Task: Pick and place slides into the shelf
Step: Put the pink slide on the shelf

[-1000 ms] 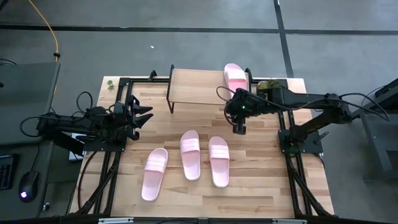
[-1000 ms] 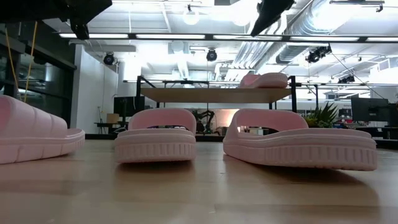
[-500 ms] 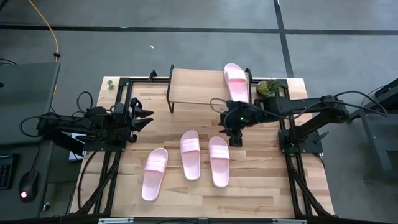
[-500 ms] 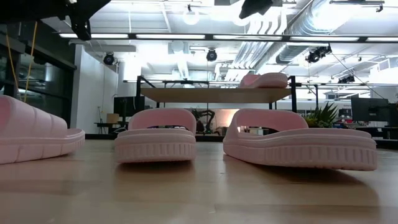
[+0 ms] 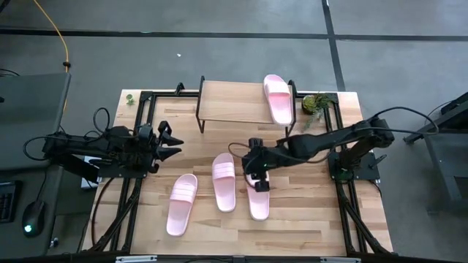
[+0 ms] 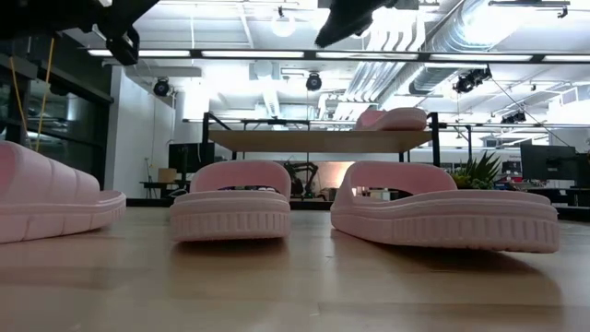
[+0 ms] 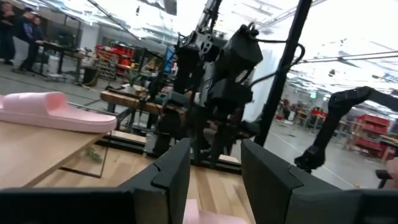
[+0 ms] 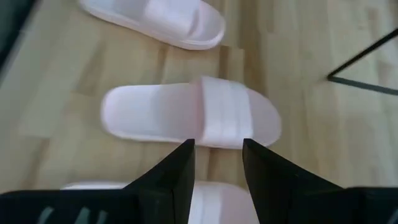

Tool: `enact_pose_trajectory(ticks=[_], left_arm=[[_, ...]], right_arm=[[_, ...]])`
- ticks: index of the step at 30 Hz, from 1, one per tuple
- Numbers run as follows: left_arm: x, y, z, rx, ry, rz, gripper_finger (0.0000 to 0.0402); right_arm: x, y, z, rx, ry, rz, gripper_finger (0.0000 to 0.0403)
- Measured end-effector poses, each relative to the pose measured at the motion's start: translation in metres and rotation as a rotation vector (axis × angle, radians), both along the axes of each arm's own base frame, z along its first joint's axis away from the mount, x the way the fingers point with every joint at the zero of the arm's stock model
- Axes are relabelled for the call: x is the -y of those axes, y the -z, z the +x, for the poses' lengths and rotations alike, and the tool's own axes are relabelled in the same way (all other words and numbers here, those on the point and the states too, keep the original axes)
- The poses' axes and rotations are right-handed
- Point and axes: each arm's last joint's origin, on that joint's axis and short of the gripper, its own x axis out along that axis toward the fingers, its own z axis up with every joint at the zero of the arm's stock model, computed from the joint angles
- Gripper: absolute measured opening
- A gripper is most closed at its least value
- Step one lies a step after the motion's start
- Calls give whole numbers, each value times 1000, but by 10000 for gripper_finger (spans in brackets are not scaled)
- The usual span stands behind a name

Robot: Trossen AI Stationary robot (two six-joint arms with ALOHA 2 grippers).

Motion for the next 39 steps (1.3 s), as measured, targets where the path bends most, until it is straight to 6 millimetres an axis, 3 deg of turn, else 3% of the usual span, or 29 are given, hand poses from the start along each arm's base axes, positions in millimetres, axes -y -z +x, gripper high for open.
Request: enact_pose_trajectory(ticks=[8, 24, 33, 39], left_arm=[[0, 3, 1, -36, 7, -5, 128], [5, 15, 4, -156, 184, -46, 128], [4, 33, 22, -331, 183, -94, 128], [4, 34, 34, -405, 207, -106, 128]], right_arm=[[-14, 13, 7, 20, 87, -161, 124], [-42, 20, 12, 88, 95, -142, 124], [-42, 19, 10, 112, 158, -219, 124], [-40, 19, 10, 125, 212, -253, 124]])
